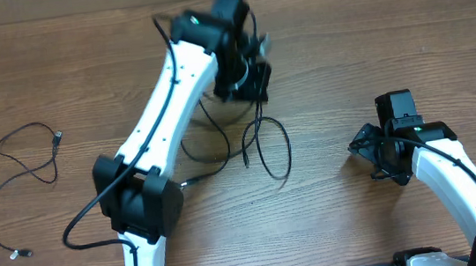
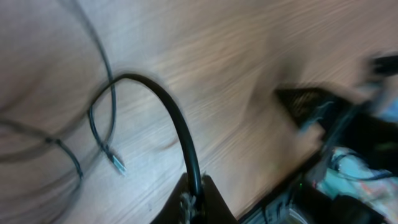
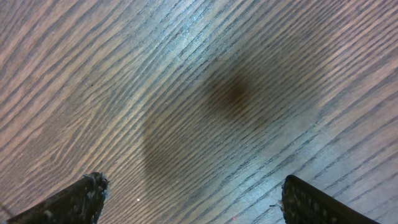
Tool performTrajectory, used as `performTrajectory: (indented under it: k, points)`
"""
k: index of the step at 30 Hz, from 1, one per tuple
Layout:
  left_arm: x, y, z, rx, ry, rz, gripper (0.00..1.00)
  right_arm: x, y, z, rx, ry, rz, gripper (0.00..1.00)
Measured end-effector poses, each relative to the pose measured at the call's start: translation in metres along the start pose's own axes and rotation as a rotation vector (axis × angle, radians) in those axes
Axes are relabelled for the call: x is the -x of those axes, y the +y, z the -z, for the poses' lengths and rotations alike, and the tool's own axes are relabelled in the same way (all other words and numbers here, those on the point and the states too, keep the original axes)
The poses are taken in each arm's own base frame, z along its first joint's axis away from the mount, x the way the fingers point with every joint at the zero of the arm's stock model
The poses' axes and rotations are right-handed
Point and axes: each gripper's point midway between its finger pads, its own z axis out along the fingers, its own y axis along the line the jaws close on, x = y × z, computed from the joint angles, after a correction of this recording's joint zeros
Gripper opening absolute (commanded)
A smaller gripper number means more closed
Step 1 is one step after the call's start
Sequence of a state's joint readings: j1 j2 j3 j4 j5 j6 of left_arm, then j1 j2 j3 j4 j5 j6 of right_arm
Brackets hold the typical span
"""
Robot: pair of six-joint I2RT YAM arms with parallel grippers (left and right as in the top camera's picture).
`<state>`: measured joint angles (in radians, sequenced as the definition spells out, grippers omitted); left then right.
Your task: Untangle cables
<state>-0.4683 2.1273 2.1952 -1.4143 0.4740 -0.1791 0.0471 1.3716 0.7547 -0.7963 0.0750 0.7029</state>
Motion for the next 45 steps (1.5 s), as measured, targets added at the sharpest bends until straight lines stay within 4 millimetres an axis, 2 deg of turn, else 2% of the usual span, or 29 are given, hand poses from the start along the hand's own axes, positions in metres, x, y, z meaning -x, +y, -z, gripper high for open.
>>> performTrajectory:
  k: [3,5,9,12,15,18,21,24,28,31,33,35,36,37,39,42,45]
  points:
    - [0.026,-0.027,0.053,-0.005,-0.164,-0.103,0.04,0.000,0.000,0.000,0.001,0.000,0.001,0.88]
    - [0.036,-0.043,0.089,-0.003,-0.272,-0.161,0.04,0.000,0.000,0.000,0.000,0.000,0.000,0.88]
    - [0.046,-0.066,0.167,0.020,-0.509,-0.255,0.04,0.000,0.000,0.000,0.001,0.000,0.000,0.88]
    - [0.043,-0.073,0.222,0.042,-0.675,-0.292,0.04,0.000,0.000,0.000,0.001,0.000,0.000,0.88]
    - [0.035,-0.068,0.275,0.078,-0.828,-0.295,0.04,0.000,0.000,0.000,0.001,0.000,0.001,0.88]
    - [0.023,-0.055,0.319,0.124,-0.939,-0.275,0.04,0.000,0.000,0.000,0.001,-0.001,0.000,0.88]
    - [0.007,-0.038,0.355,0.179,-1.022,-0.234,0.04,0.000,0.000,0.000,0.001,0.000,0.000,0.88]
    - [-0.010,-0.012,0.388,0.269,-1.098,-0.164,0.04,0.000,0.000,0.000,0.000,0.000,0.001,0.88]
    - [-0.027,0.029,0.407,0.400,-1.120,-0.028,0.04,0.000,0.000,0.000,0.000,0.000,0.001,0.88]
    - [-0.040,0.065,0.409,0.481,-1.093,0.125,0.04,0.000,0.001,0.000,0.005,-0.002,0.001,0.89]
    - [-0.045,0.078,0.406,0.504,-1.070,0.189,0.04,0.002,0.012,0.000,0.057,0.001,0.036,0.89]
    - [-0.043,0.084,0.400,0.501,-1.047,0.220,0.04,0.001,0.037,0.003,0.187,0.018,0.129,0.89]
    - [-0.041,0.085,0.397,0.493,-1.039,0.224,0.04,-0.008,0.061,0.010,0.327,0.059,0.243,0.89]
    - [-0.039,0.086,0.394,0.480,-1.030,0.225,0.04,-0.010,0.065,0.012,0.349,0.066,0.259,0.90]
    - [-0.033,0.085,0.386,0.443,-1.009,0.227,0.04,-0.027,0.091,0.027,0.537,0.126,0.397,0.91]
    - [-0.026,0.088,0.377,0.416,-0.985,0.227,0.04,-0.041,0.106,0.040,0.669,0.167,0.489,0.91]
    - [-0.023,0.091,0.373,0.413,-0.970,0.233,0.04,-0.047,0.108,0.044,0.708,0.184,0.532,0.91]
